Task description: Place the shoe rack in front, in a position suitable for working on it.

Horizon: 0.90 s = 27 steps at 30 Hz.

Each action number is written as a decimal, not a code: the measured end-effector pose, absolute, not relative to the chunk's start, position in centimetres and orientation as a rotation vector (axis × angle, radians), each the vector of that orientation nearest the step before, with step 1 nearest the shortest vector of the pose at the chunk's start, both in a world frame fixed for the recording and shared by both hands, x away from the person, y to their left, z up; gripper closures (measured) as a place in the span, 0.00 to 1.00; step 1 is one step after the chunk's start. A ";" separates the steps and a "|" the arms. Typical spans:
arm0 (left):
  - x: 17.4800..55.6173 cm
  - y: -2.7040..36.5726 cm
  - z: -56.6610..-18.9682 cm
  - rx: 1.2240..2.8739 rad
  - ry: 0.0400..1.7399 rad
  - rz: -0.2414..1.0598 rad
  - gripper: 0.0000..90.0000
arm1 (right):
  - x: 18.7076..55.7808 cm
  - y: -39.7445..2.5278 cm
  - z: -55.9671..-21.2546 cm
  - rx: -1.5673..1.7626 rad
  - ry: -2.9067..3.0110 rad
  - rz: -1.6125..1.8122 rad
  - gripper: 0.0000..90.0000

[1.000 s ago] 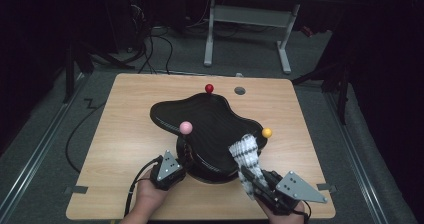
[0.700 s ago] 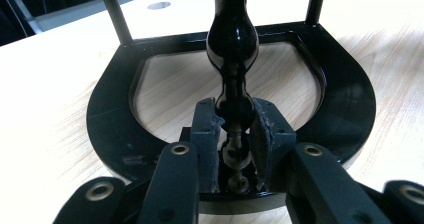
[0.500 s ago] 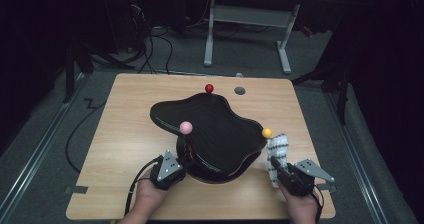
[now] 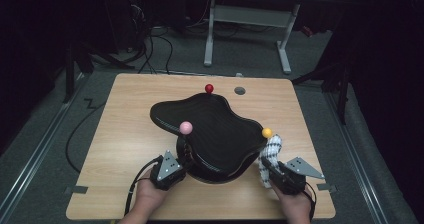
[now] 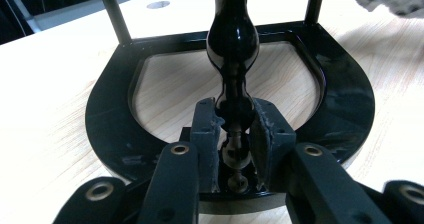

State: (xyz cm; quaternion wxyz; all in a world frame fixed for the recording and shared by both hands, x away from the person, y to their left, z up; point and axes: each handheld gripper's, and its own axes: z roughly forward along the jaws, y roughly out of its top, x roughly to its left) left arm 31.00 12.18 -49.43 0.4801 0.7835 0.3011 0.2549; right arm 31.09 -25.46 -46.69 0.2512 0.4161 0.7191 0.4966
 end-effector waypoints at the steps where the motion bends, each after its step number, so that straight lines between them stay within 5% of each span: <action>1: 31.0 12.1 -49.4 1.910 0.734 0.623 0.82 | 30.8 -25.2 -46.4 1.109 1.958 1.364 0.85; 17: 30.9 12.1 -49.5 1.916 0.722 0.623 0.81 | 24.6 -20.3 -42.5 0.670 2.038 1.481 0.85; 27: 30.8 11.4 -49.4 1.926 0.690 0.608 0.81 | 26.6 -21.9 -42.8 0.839 1.994 1.426 0.85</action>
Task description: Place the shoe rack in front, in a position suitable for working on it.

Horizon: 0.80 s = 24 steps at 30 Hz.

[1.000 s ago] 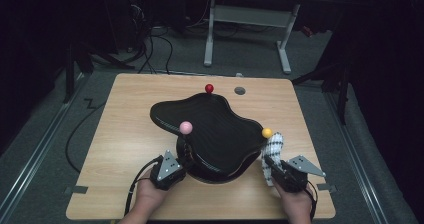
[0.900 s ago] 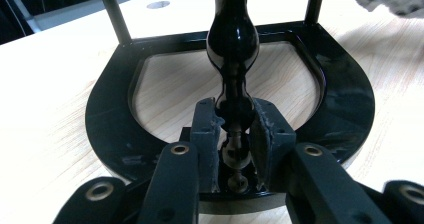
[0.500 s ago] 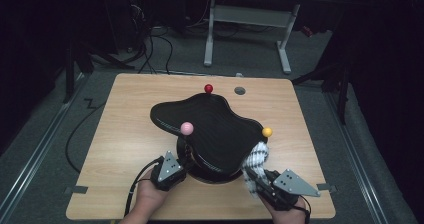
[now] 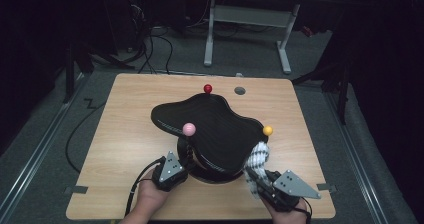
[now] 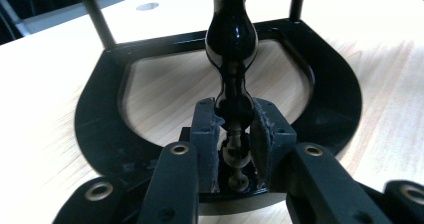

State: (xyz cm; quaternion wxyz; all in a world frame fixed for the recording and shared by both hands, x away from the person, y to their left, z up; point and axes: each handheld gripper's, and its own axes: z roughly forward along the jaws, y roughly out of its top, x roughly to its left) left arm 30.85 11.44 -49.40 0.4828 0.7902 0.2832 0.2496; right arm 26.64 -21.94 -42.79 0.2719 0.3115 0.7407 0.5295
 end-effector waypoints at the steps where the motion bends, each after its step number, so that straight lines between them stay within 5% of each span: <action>1: 30.8 11.3 -49.4 1.928 0.685 0.605 0.81 | 27.2 -22.2 -43.0 0.878 1.981 1.415 0.84; 12: 30.0 8.8 -49.5 1.957 0.609 0.560 0.81 | 29.5 -25.2 -43.2 1.032 1.879 1.439 0.84; 24: 30.5 7.4 -49.7 1.978 0.579 0.514 0.82 | 26.2 -25.9 -40.4 0.952 1.799 1.632 0.85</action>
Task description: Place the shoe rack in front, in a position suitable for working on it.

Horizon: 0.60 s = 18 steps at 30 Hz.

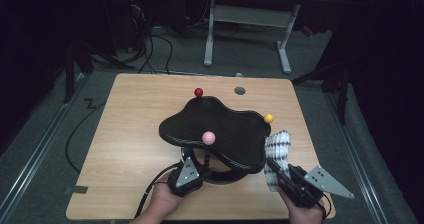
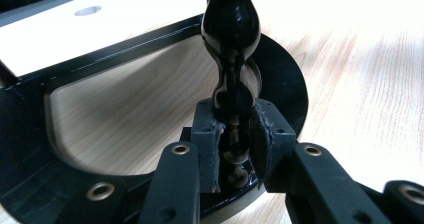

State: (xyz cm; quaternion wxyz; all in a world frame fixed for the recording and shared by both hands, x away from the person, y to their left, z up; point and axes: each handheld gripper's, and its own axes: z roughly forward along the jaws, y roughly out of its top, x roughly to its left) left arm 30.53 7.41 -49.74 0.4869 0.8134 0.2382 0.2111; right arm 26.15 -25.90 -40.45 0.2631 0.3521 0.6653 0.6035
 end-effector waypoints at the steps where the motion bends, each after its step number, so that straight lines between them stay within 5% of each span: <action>1: 30.6 7.3 -49.8 1.979 0.577 0.509 0.82 | 25.7 -25.9 -40.1 0.939 1.787 1.649 0.85; 9: 31.0 6.7 -49.8 1.986 0.549 0.496 0.83 | 22.1 -23.4 -37.8 0.698 1.743 1.690 0.85; 18: 30.9 6.7 -49.7 1.990 0.558 0.492 0.83 | 23.9 -25.6 -39.3 0.868 1.715 1.687 0.85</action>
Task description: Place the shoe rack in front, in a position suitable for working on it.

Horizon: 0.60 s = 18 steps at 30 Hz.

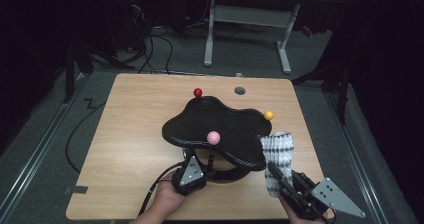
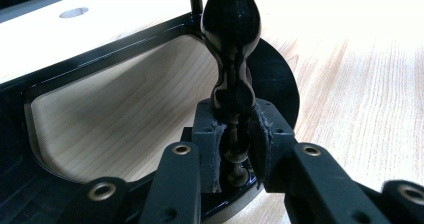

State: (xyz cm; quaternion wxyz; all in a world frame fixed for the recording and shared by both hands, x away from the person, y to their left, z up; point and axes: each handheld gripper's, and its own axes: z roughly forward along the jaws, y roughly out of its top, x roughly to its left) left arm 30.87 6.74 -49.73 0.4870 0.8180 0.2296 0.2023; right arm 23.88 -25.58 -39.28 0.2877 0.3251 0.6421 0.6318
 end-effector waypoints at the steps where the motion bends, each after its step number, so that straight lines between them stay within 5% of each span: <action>1: 30.8 6.8 -49.7 1.990 0.559 0.493 0.83 | 24.3 -25.8 -39.7 0.893 1.719 1.674 0.85; 11: 30.1 7.5 -49.7 1.991 0.572 0.496 0.83 | 28.5 -25.9 -44.0 1.077 1.856 1.587 0.85; 18: 29.7 7.7 -49.7 1.990 0.582 0.495 0.83 | 28.3 -26.0 -43.0 1.059 1.834 1.648 0.85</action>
